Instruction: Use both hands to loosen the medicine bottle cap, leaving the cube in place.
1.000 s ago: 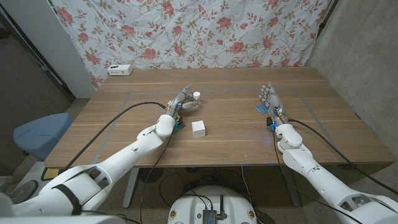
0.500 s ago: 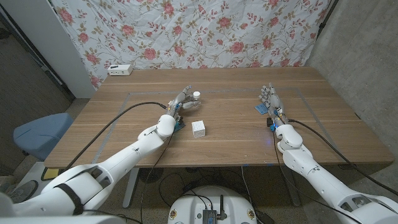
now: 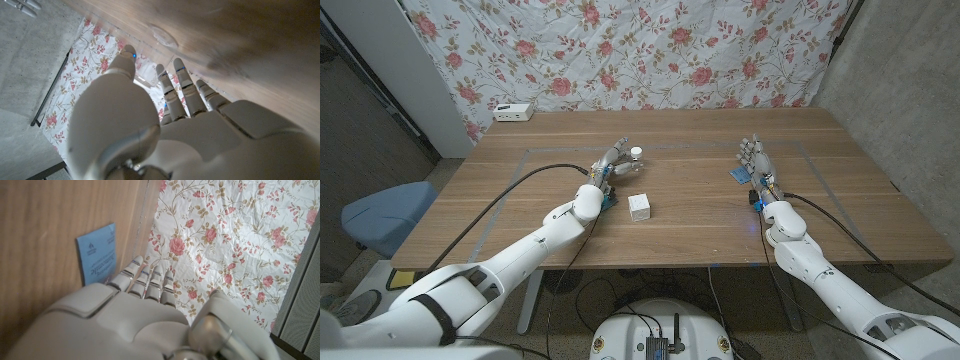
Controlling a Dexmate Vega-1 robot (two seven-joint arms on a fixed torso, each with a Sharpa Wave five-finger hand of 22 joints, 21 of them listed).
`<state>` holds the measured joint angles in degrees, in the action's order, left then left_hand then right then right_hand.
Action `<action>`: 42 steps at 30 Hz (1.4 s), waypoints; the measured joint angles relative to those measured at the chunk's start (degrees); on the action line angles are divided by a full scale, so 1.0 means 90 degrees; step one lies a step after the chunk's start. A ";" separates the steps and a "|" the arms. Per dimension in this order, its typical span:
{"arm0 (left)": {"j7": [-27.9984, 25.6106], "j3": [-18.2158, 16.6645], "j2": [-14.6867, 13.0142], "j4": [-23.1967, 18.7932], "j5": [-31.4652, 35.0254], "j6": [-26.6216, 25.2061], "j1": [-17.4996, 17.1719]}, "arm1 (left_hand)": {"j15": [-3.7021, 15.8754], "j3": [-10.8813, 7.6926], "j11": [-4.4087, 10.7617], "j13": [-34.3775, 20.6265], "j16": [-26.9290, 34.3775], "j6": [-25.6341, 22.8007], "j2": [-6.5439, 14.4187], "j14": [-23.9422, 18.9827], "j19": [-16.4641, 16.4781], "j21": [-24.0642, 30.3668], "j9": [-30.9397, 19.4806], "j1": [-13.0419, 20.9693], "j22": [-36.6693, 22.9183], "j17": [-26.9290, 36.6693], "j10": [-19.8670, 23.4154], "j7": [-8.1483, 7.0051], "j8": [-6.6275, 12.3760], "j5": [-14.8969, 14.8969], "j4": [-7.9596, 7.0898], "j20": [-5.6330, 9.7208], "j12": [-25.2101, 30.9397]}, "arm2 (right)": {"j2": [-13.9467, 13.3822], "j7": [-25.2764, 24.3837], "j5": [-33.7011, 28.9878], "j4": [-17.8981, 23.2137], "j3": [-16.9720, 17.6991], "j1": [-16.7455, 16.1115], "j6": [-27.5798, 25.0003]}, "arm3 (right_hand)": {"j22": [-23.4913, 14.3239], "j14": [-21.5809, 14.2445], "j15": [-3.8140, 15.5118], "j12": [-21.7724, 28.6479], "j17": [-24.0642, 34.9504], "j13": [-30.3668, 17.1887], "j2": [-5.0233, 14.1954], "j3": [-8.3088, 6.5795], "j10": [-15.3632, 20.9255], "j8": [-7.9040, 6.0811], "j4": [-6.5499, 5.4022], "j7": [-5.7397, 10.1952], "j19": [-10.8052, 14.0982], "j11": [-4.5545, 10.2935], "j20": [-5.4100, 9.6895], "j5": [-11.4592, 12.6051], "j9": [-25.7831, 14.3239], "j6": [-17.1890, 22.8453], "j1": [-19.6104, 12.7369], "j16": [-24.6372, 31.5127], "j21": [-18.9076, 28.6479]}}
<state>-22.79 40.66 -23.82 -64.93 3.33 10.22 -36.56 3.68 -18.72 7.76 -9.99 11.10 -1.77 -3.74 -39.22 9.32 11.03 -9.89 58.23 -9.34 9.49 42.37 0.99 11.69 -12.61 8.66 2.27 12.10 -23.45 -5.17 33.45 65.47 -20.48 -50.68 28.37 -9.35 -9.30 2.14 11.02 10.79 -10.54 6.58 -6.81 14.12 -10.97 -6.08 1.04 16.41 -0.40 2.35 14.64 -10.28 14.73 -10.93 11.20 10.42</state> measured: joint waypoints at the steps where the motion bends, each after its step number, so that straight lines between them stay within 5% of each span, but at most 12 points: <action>1: -0.0016 0.0000 0.0002 0.0001 0.0005 0.0008 0.0000 | 0.0003 0.0023 0.0005 0.0000 0.0000 -0.0020 0.0000 -0.0003 0.0012 0.0000 0.0000 0.0000 0.0000 0.0000 0.0044 0.0020 0.0000 0.0000 -0.0016 0.0012 0.0000 | 0.0000 0.0000 0.0001 0.0000 0.0001 -0.0006 0.0003 | 0.0000 0.0000 0.0000 0.0000 0.0000 0.0000 0.0000 0.0000 0.0000 0.0000 0.0000 0.0000 0.0000 0.0000 0.0000 0.0000 0.0000 0.0000 0.0000 0.0000 0.0000; 42: -0.0337 -0.0159 -0.0121 -0.0454 0.0151 0.0052 -0.0248 | 0.0057 0.0108 0.0014 -0.0036 0.0000 -0.0133 0.0058 -0.0330 0.0146 0.0000 0.0000 0.0109 -0.0016 -0.0002 0.0189 0.0130 -0.0053 0.0073 -0.0049 0.0010 -0.0028 | -0.0016 -0.0008 -0.0049 0.0134 -0.0016 -0.0018 0.0017 | 0.0000 0.0000 0.0000 0.0001 0.0000 0.0001 -0.0001 -0.0026 0.0023 0.0000 0.0026 -0.0001 0.0000 0.0023 0.0000 0.0000 0.0002 0.0000 -0.0001 0.0000 0.0000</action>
<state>-25.82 39.23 -24.91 -69.02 4.69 10.68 -38.79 4.19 -17.74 7.89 -10.31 11.10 -2.96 -3.21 -42.19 10.64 11.02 -9.89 59.21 -9.48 9.47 44.08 2.17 11.21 -11.95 8.22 2.36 11.85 -23.60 -5.24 33.02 66.68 -20.62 -50.84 28.52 -9.35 -9.30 2.14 11.03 10.79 -10.53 6.58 -7.05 14.33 -10.97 -5.84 1.03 16.41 -0.20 2.35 14.64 -10.27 14.73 -10.94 11.20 10.42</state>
